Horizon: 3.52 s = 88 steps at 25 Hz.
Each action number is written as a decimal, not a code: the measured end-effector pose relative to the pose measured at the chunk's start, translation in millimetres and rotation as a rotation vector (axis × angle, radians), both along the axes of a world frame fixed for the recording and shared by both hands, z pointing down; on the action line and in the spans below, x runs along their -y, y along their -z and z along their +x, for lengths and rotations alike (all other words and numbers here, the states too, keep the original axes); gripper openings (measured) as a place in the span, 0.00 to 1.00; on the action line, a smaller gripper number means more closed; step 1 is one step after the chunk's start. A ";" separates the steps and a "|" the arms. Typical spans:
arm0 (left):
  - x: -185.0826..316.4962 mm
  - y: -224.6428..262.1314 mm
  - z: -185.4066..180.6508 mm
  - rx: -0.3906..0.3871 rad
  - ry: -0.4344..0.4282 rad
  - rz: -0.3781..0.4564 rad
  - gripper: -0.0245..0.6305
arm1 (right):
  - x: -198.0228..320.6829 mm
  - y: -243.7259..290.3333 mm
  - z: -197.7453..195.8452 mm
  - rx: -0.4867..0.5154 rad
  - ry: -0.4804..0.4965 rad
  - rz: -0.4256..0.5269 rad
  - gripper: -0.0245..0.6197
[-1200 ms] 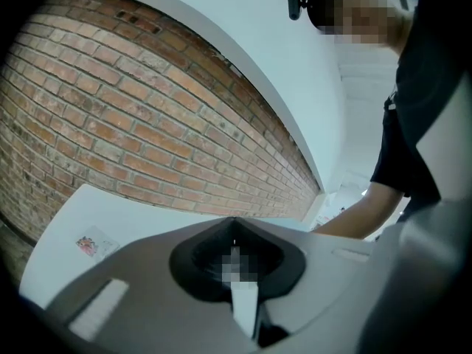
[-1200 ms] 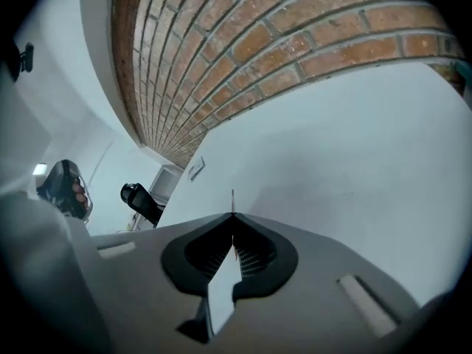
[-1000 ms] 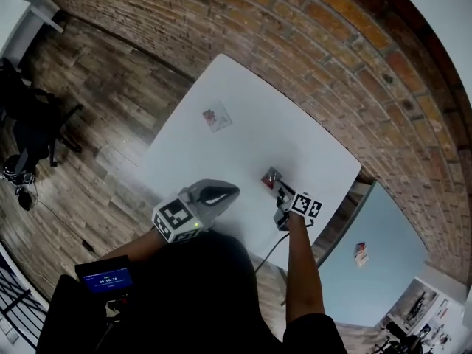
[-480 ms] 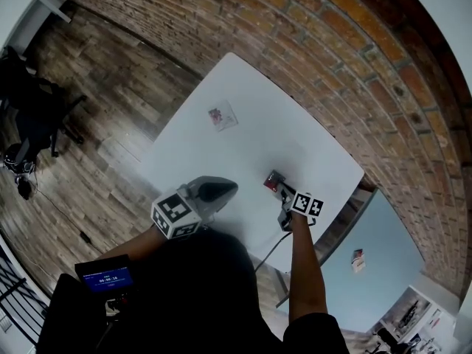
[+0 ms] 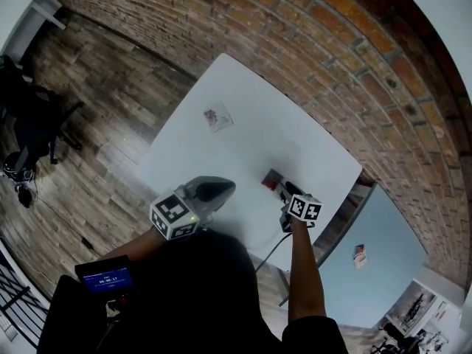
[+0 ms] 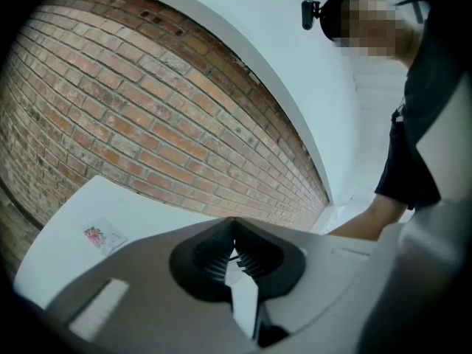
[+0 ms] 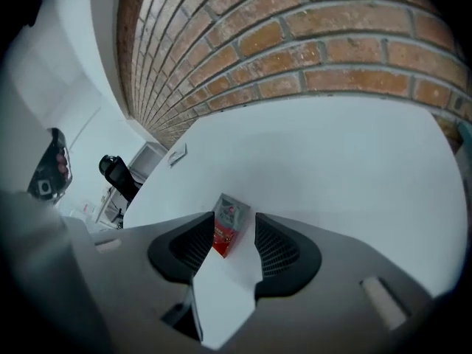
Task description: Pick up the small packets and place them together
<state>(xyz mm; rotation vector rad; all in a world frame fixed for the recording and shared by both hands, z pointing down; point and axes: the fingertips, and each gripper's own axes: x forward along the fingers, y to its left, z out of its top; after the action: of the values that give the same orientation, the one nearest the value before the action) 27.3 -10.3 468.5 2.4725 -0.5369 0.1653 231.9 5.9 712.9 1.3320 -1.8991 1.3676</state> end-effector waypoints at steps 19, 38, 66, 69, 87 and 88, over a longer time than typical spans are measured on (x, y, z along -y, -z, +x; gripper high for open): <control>33.9 -0.6 -37.8 -0.002 0.090 0.013 0.04 | 54.0 91.7 -159.9 0.015 0.371 0.293 0.05; 68.0 -20.0 -121.5 0.033 0.188 0.060 0.04 | 161.9 6.8 -221.3 0.246 -0.219 0.029 0.18; 87.2 -43.6 -172.4 0.017 0.200 -0.021 0.04 | 167.5 15.6 -226.0 0.129 -0.243 0.030 0.05; 84.9 -38.1 -160.2 0.020 0.204 -0.004 0.04 | 155.2 35.5 -208.3 0.107 -0.203 0.072 0.05; 57.6 -8.9 -84.7 0.019 0.040 0.127 0.26 | 69.6 147.7 -153.7 -0.236 0.256 0.348 0.05; 54.9 -8.6 -79.2 0.029 0.024 0.130 0.29 | 63.8 151.5 -153.8 -0.253 0.285 0.354 0.05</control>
<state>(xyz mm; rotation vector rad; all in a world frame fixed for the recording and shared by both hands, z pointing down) -51.9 -65.2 477.1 2.5919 -0.6072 0.1620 78.1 -57.9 561.4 1.2559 -2.1145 0.7121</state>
